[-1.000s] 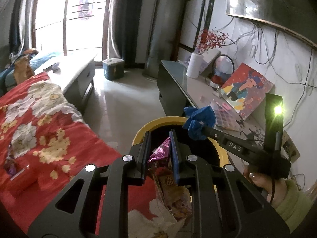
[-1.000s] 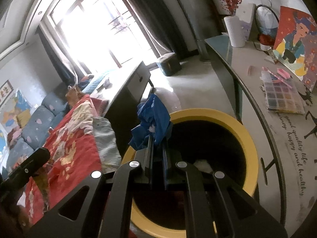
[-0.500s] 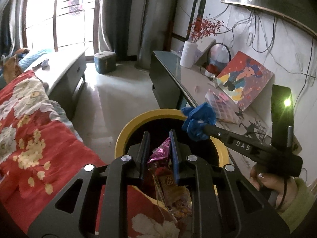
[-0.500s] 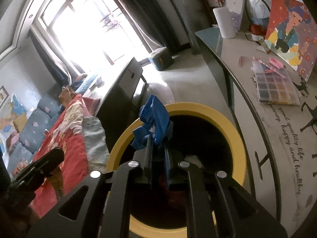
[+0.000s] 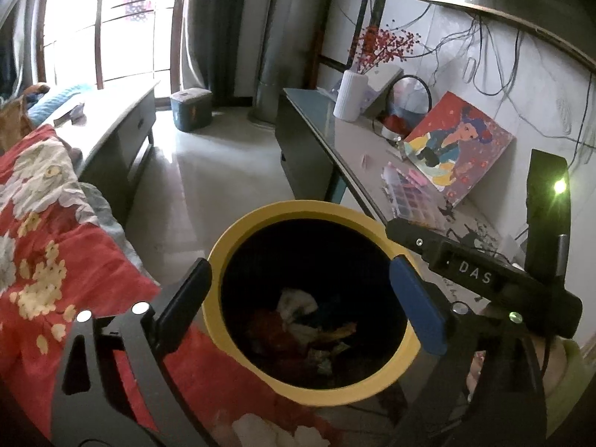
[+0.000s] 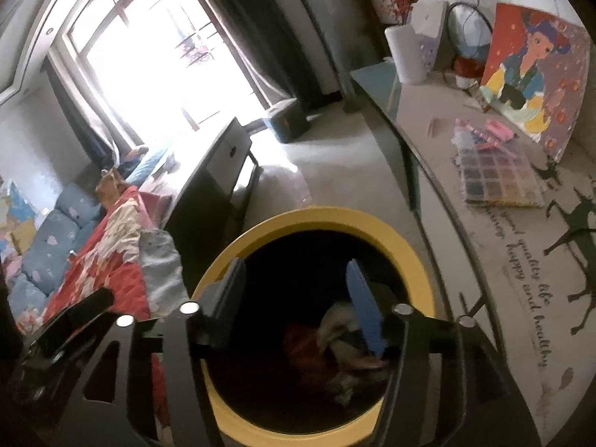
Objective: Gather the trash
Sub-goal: 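Open both tools to drop the wrapper and cloth into the bin, then move both open tools back toward the purple wrapper and red can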
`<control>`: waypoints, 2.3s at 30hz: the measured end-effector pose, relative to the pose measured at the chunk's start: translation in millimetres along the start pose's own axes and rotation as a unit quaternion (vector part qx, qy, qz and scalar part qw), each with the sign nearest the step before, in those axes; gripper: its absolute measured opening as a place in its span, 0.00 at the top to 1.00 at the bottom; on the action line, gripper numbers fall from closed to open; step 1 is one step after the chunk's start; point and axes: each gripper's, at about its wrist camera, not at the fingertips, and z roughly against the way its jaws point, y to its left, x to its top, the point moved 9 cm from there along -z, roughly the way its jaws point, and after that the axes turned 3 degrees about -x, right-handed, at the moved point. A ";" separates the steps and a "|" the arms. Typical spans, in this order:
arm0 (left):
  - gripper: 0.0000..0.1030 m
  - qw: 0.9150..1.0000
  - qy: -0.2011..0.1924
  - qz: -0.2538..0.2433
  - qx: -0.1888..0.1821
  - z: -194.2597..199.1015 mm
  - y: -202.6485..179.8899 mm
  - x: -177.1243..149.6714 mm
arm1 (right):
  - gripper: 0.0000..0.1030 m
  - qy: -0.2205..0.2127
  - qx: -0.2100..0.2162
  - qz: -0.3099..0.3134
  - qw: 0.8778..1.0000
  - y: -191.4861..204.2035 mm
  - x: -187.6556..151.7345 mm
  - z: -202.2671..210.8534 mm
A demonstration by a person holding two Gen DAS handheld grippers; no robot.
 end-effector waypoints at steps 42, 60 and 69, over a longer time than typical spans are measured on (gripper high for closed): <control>0.11 0.970 -0.122 0.081 0.196 156.6 158.3 -9.8 | 0.16 -0.002 0.118 0.134 0.984 190.4 -45.8 34.1; 0.11 0.951 -0.104 0.151 0.250 196.8 258.8 -38.5 | 0.16 0.034 0.165 0.220 0.961 284.1 -101.6 31.6; 0.26 0.949 -0.047 0.226 0.212 174.6 311.7 -64.7 | 0.16 0.060 0.175 0.238 0.953 309.8 -122.8 18.8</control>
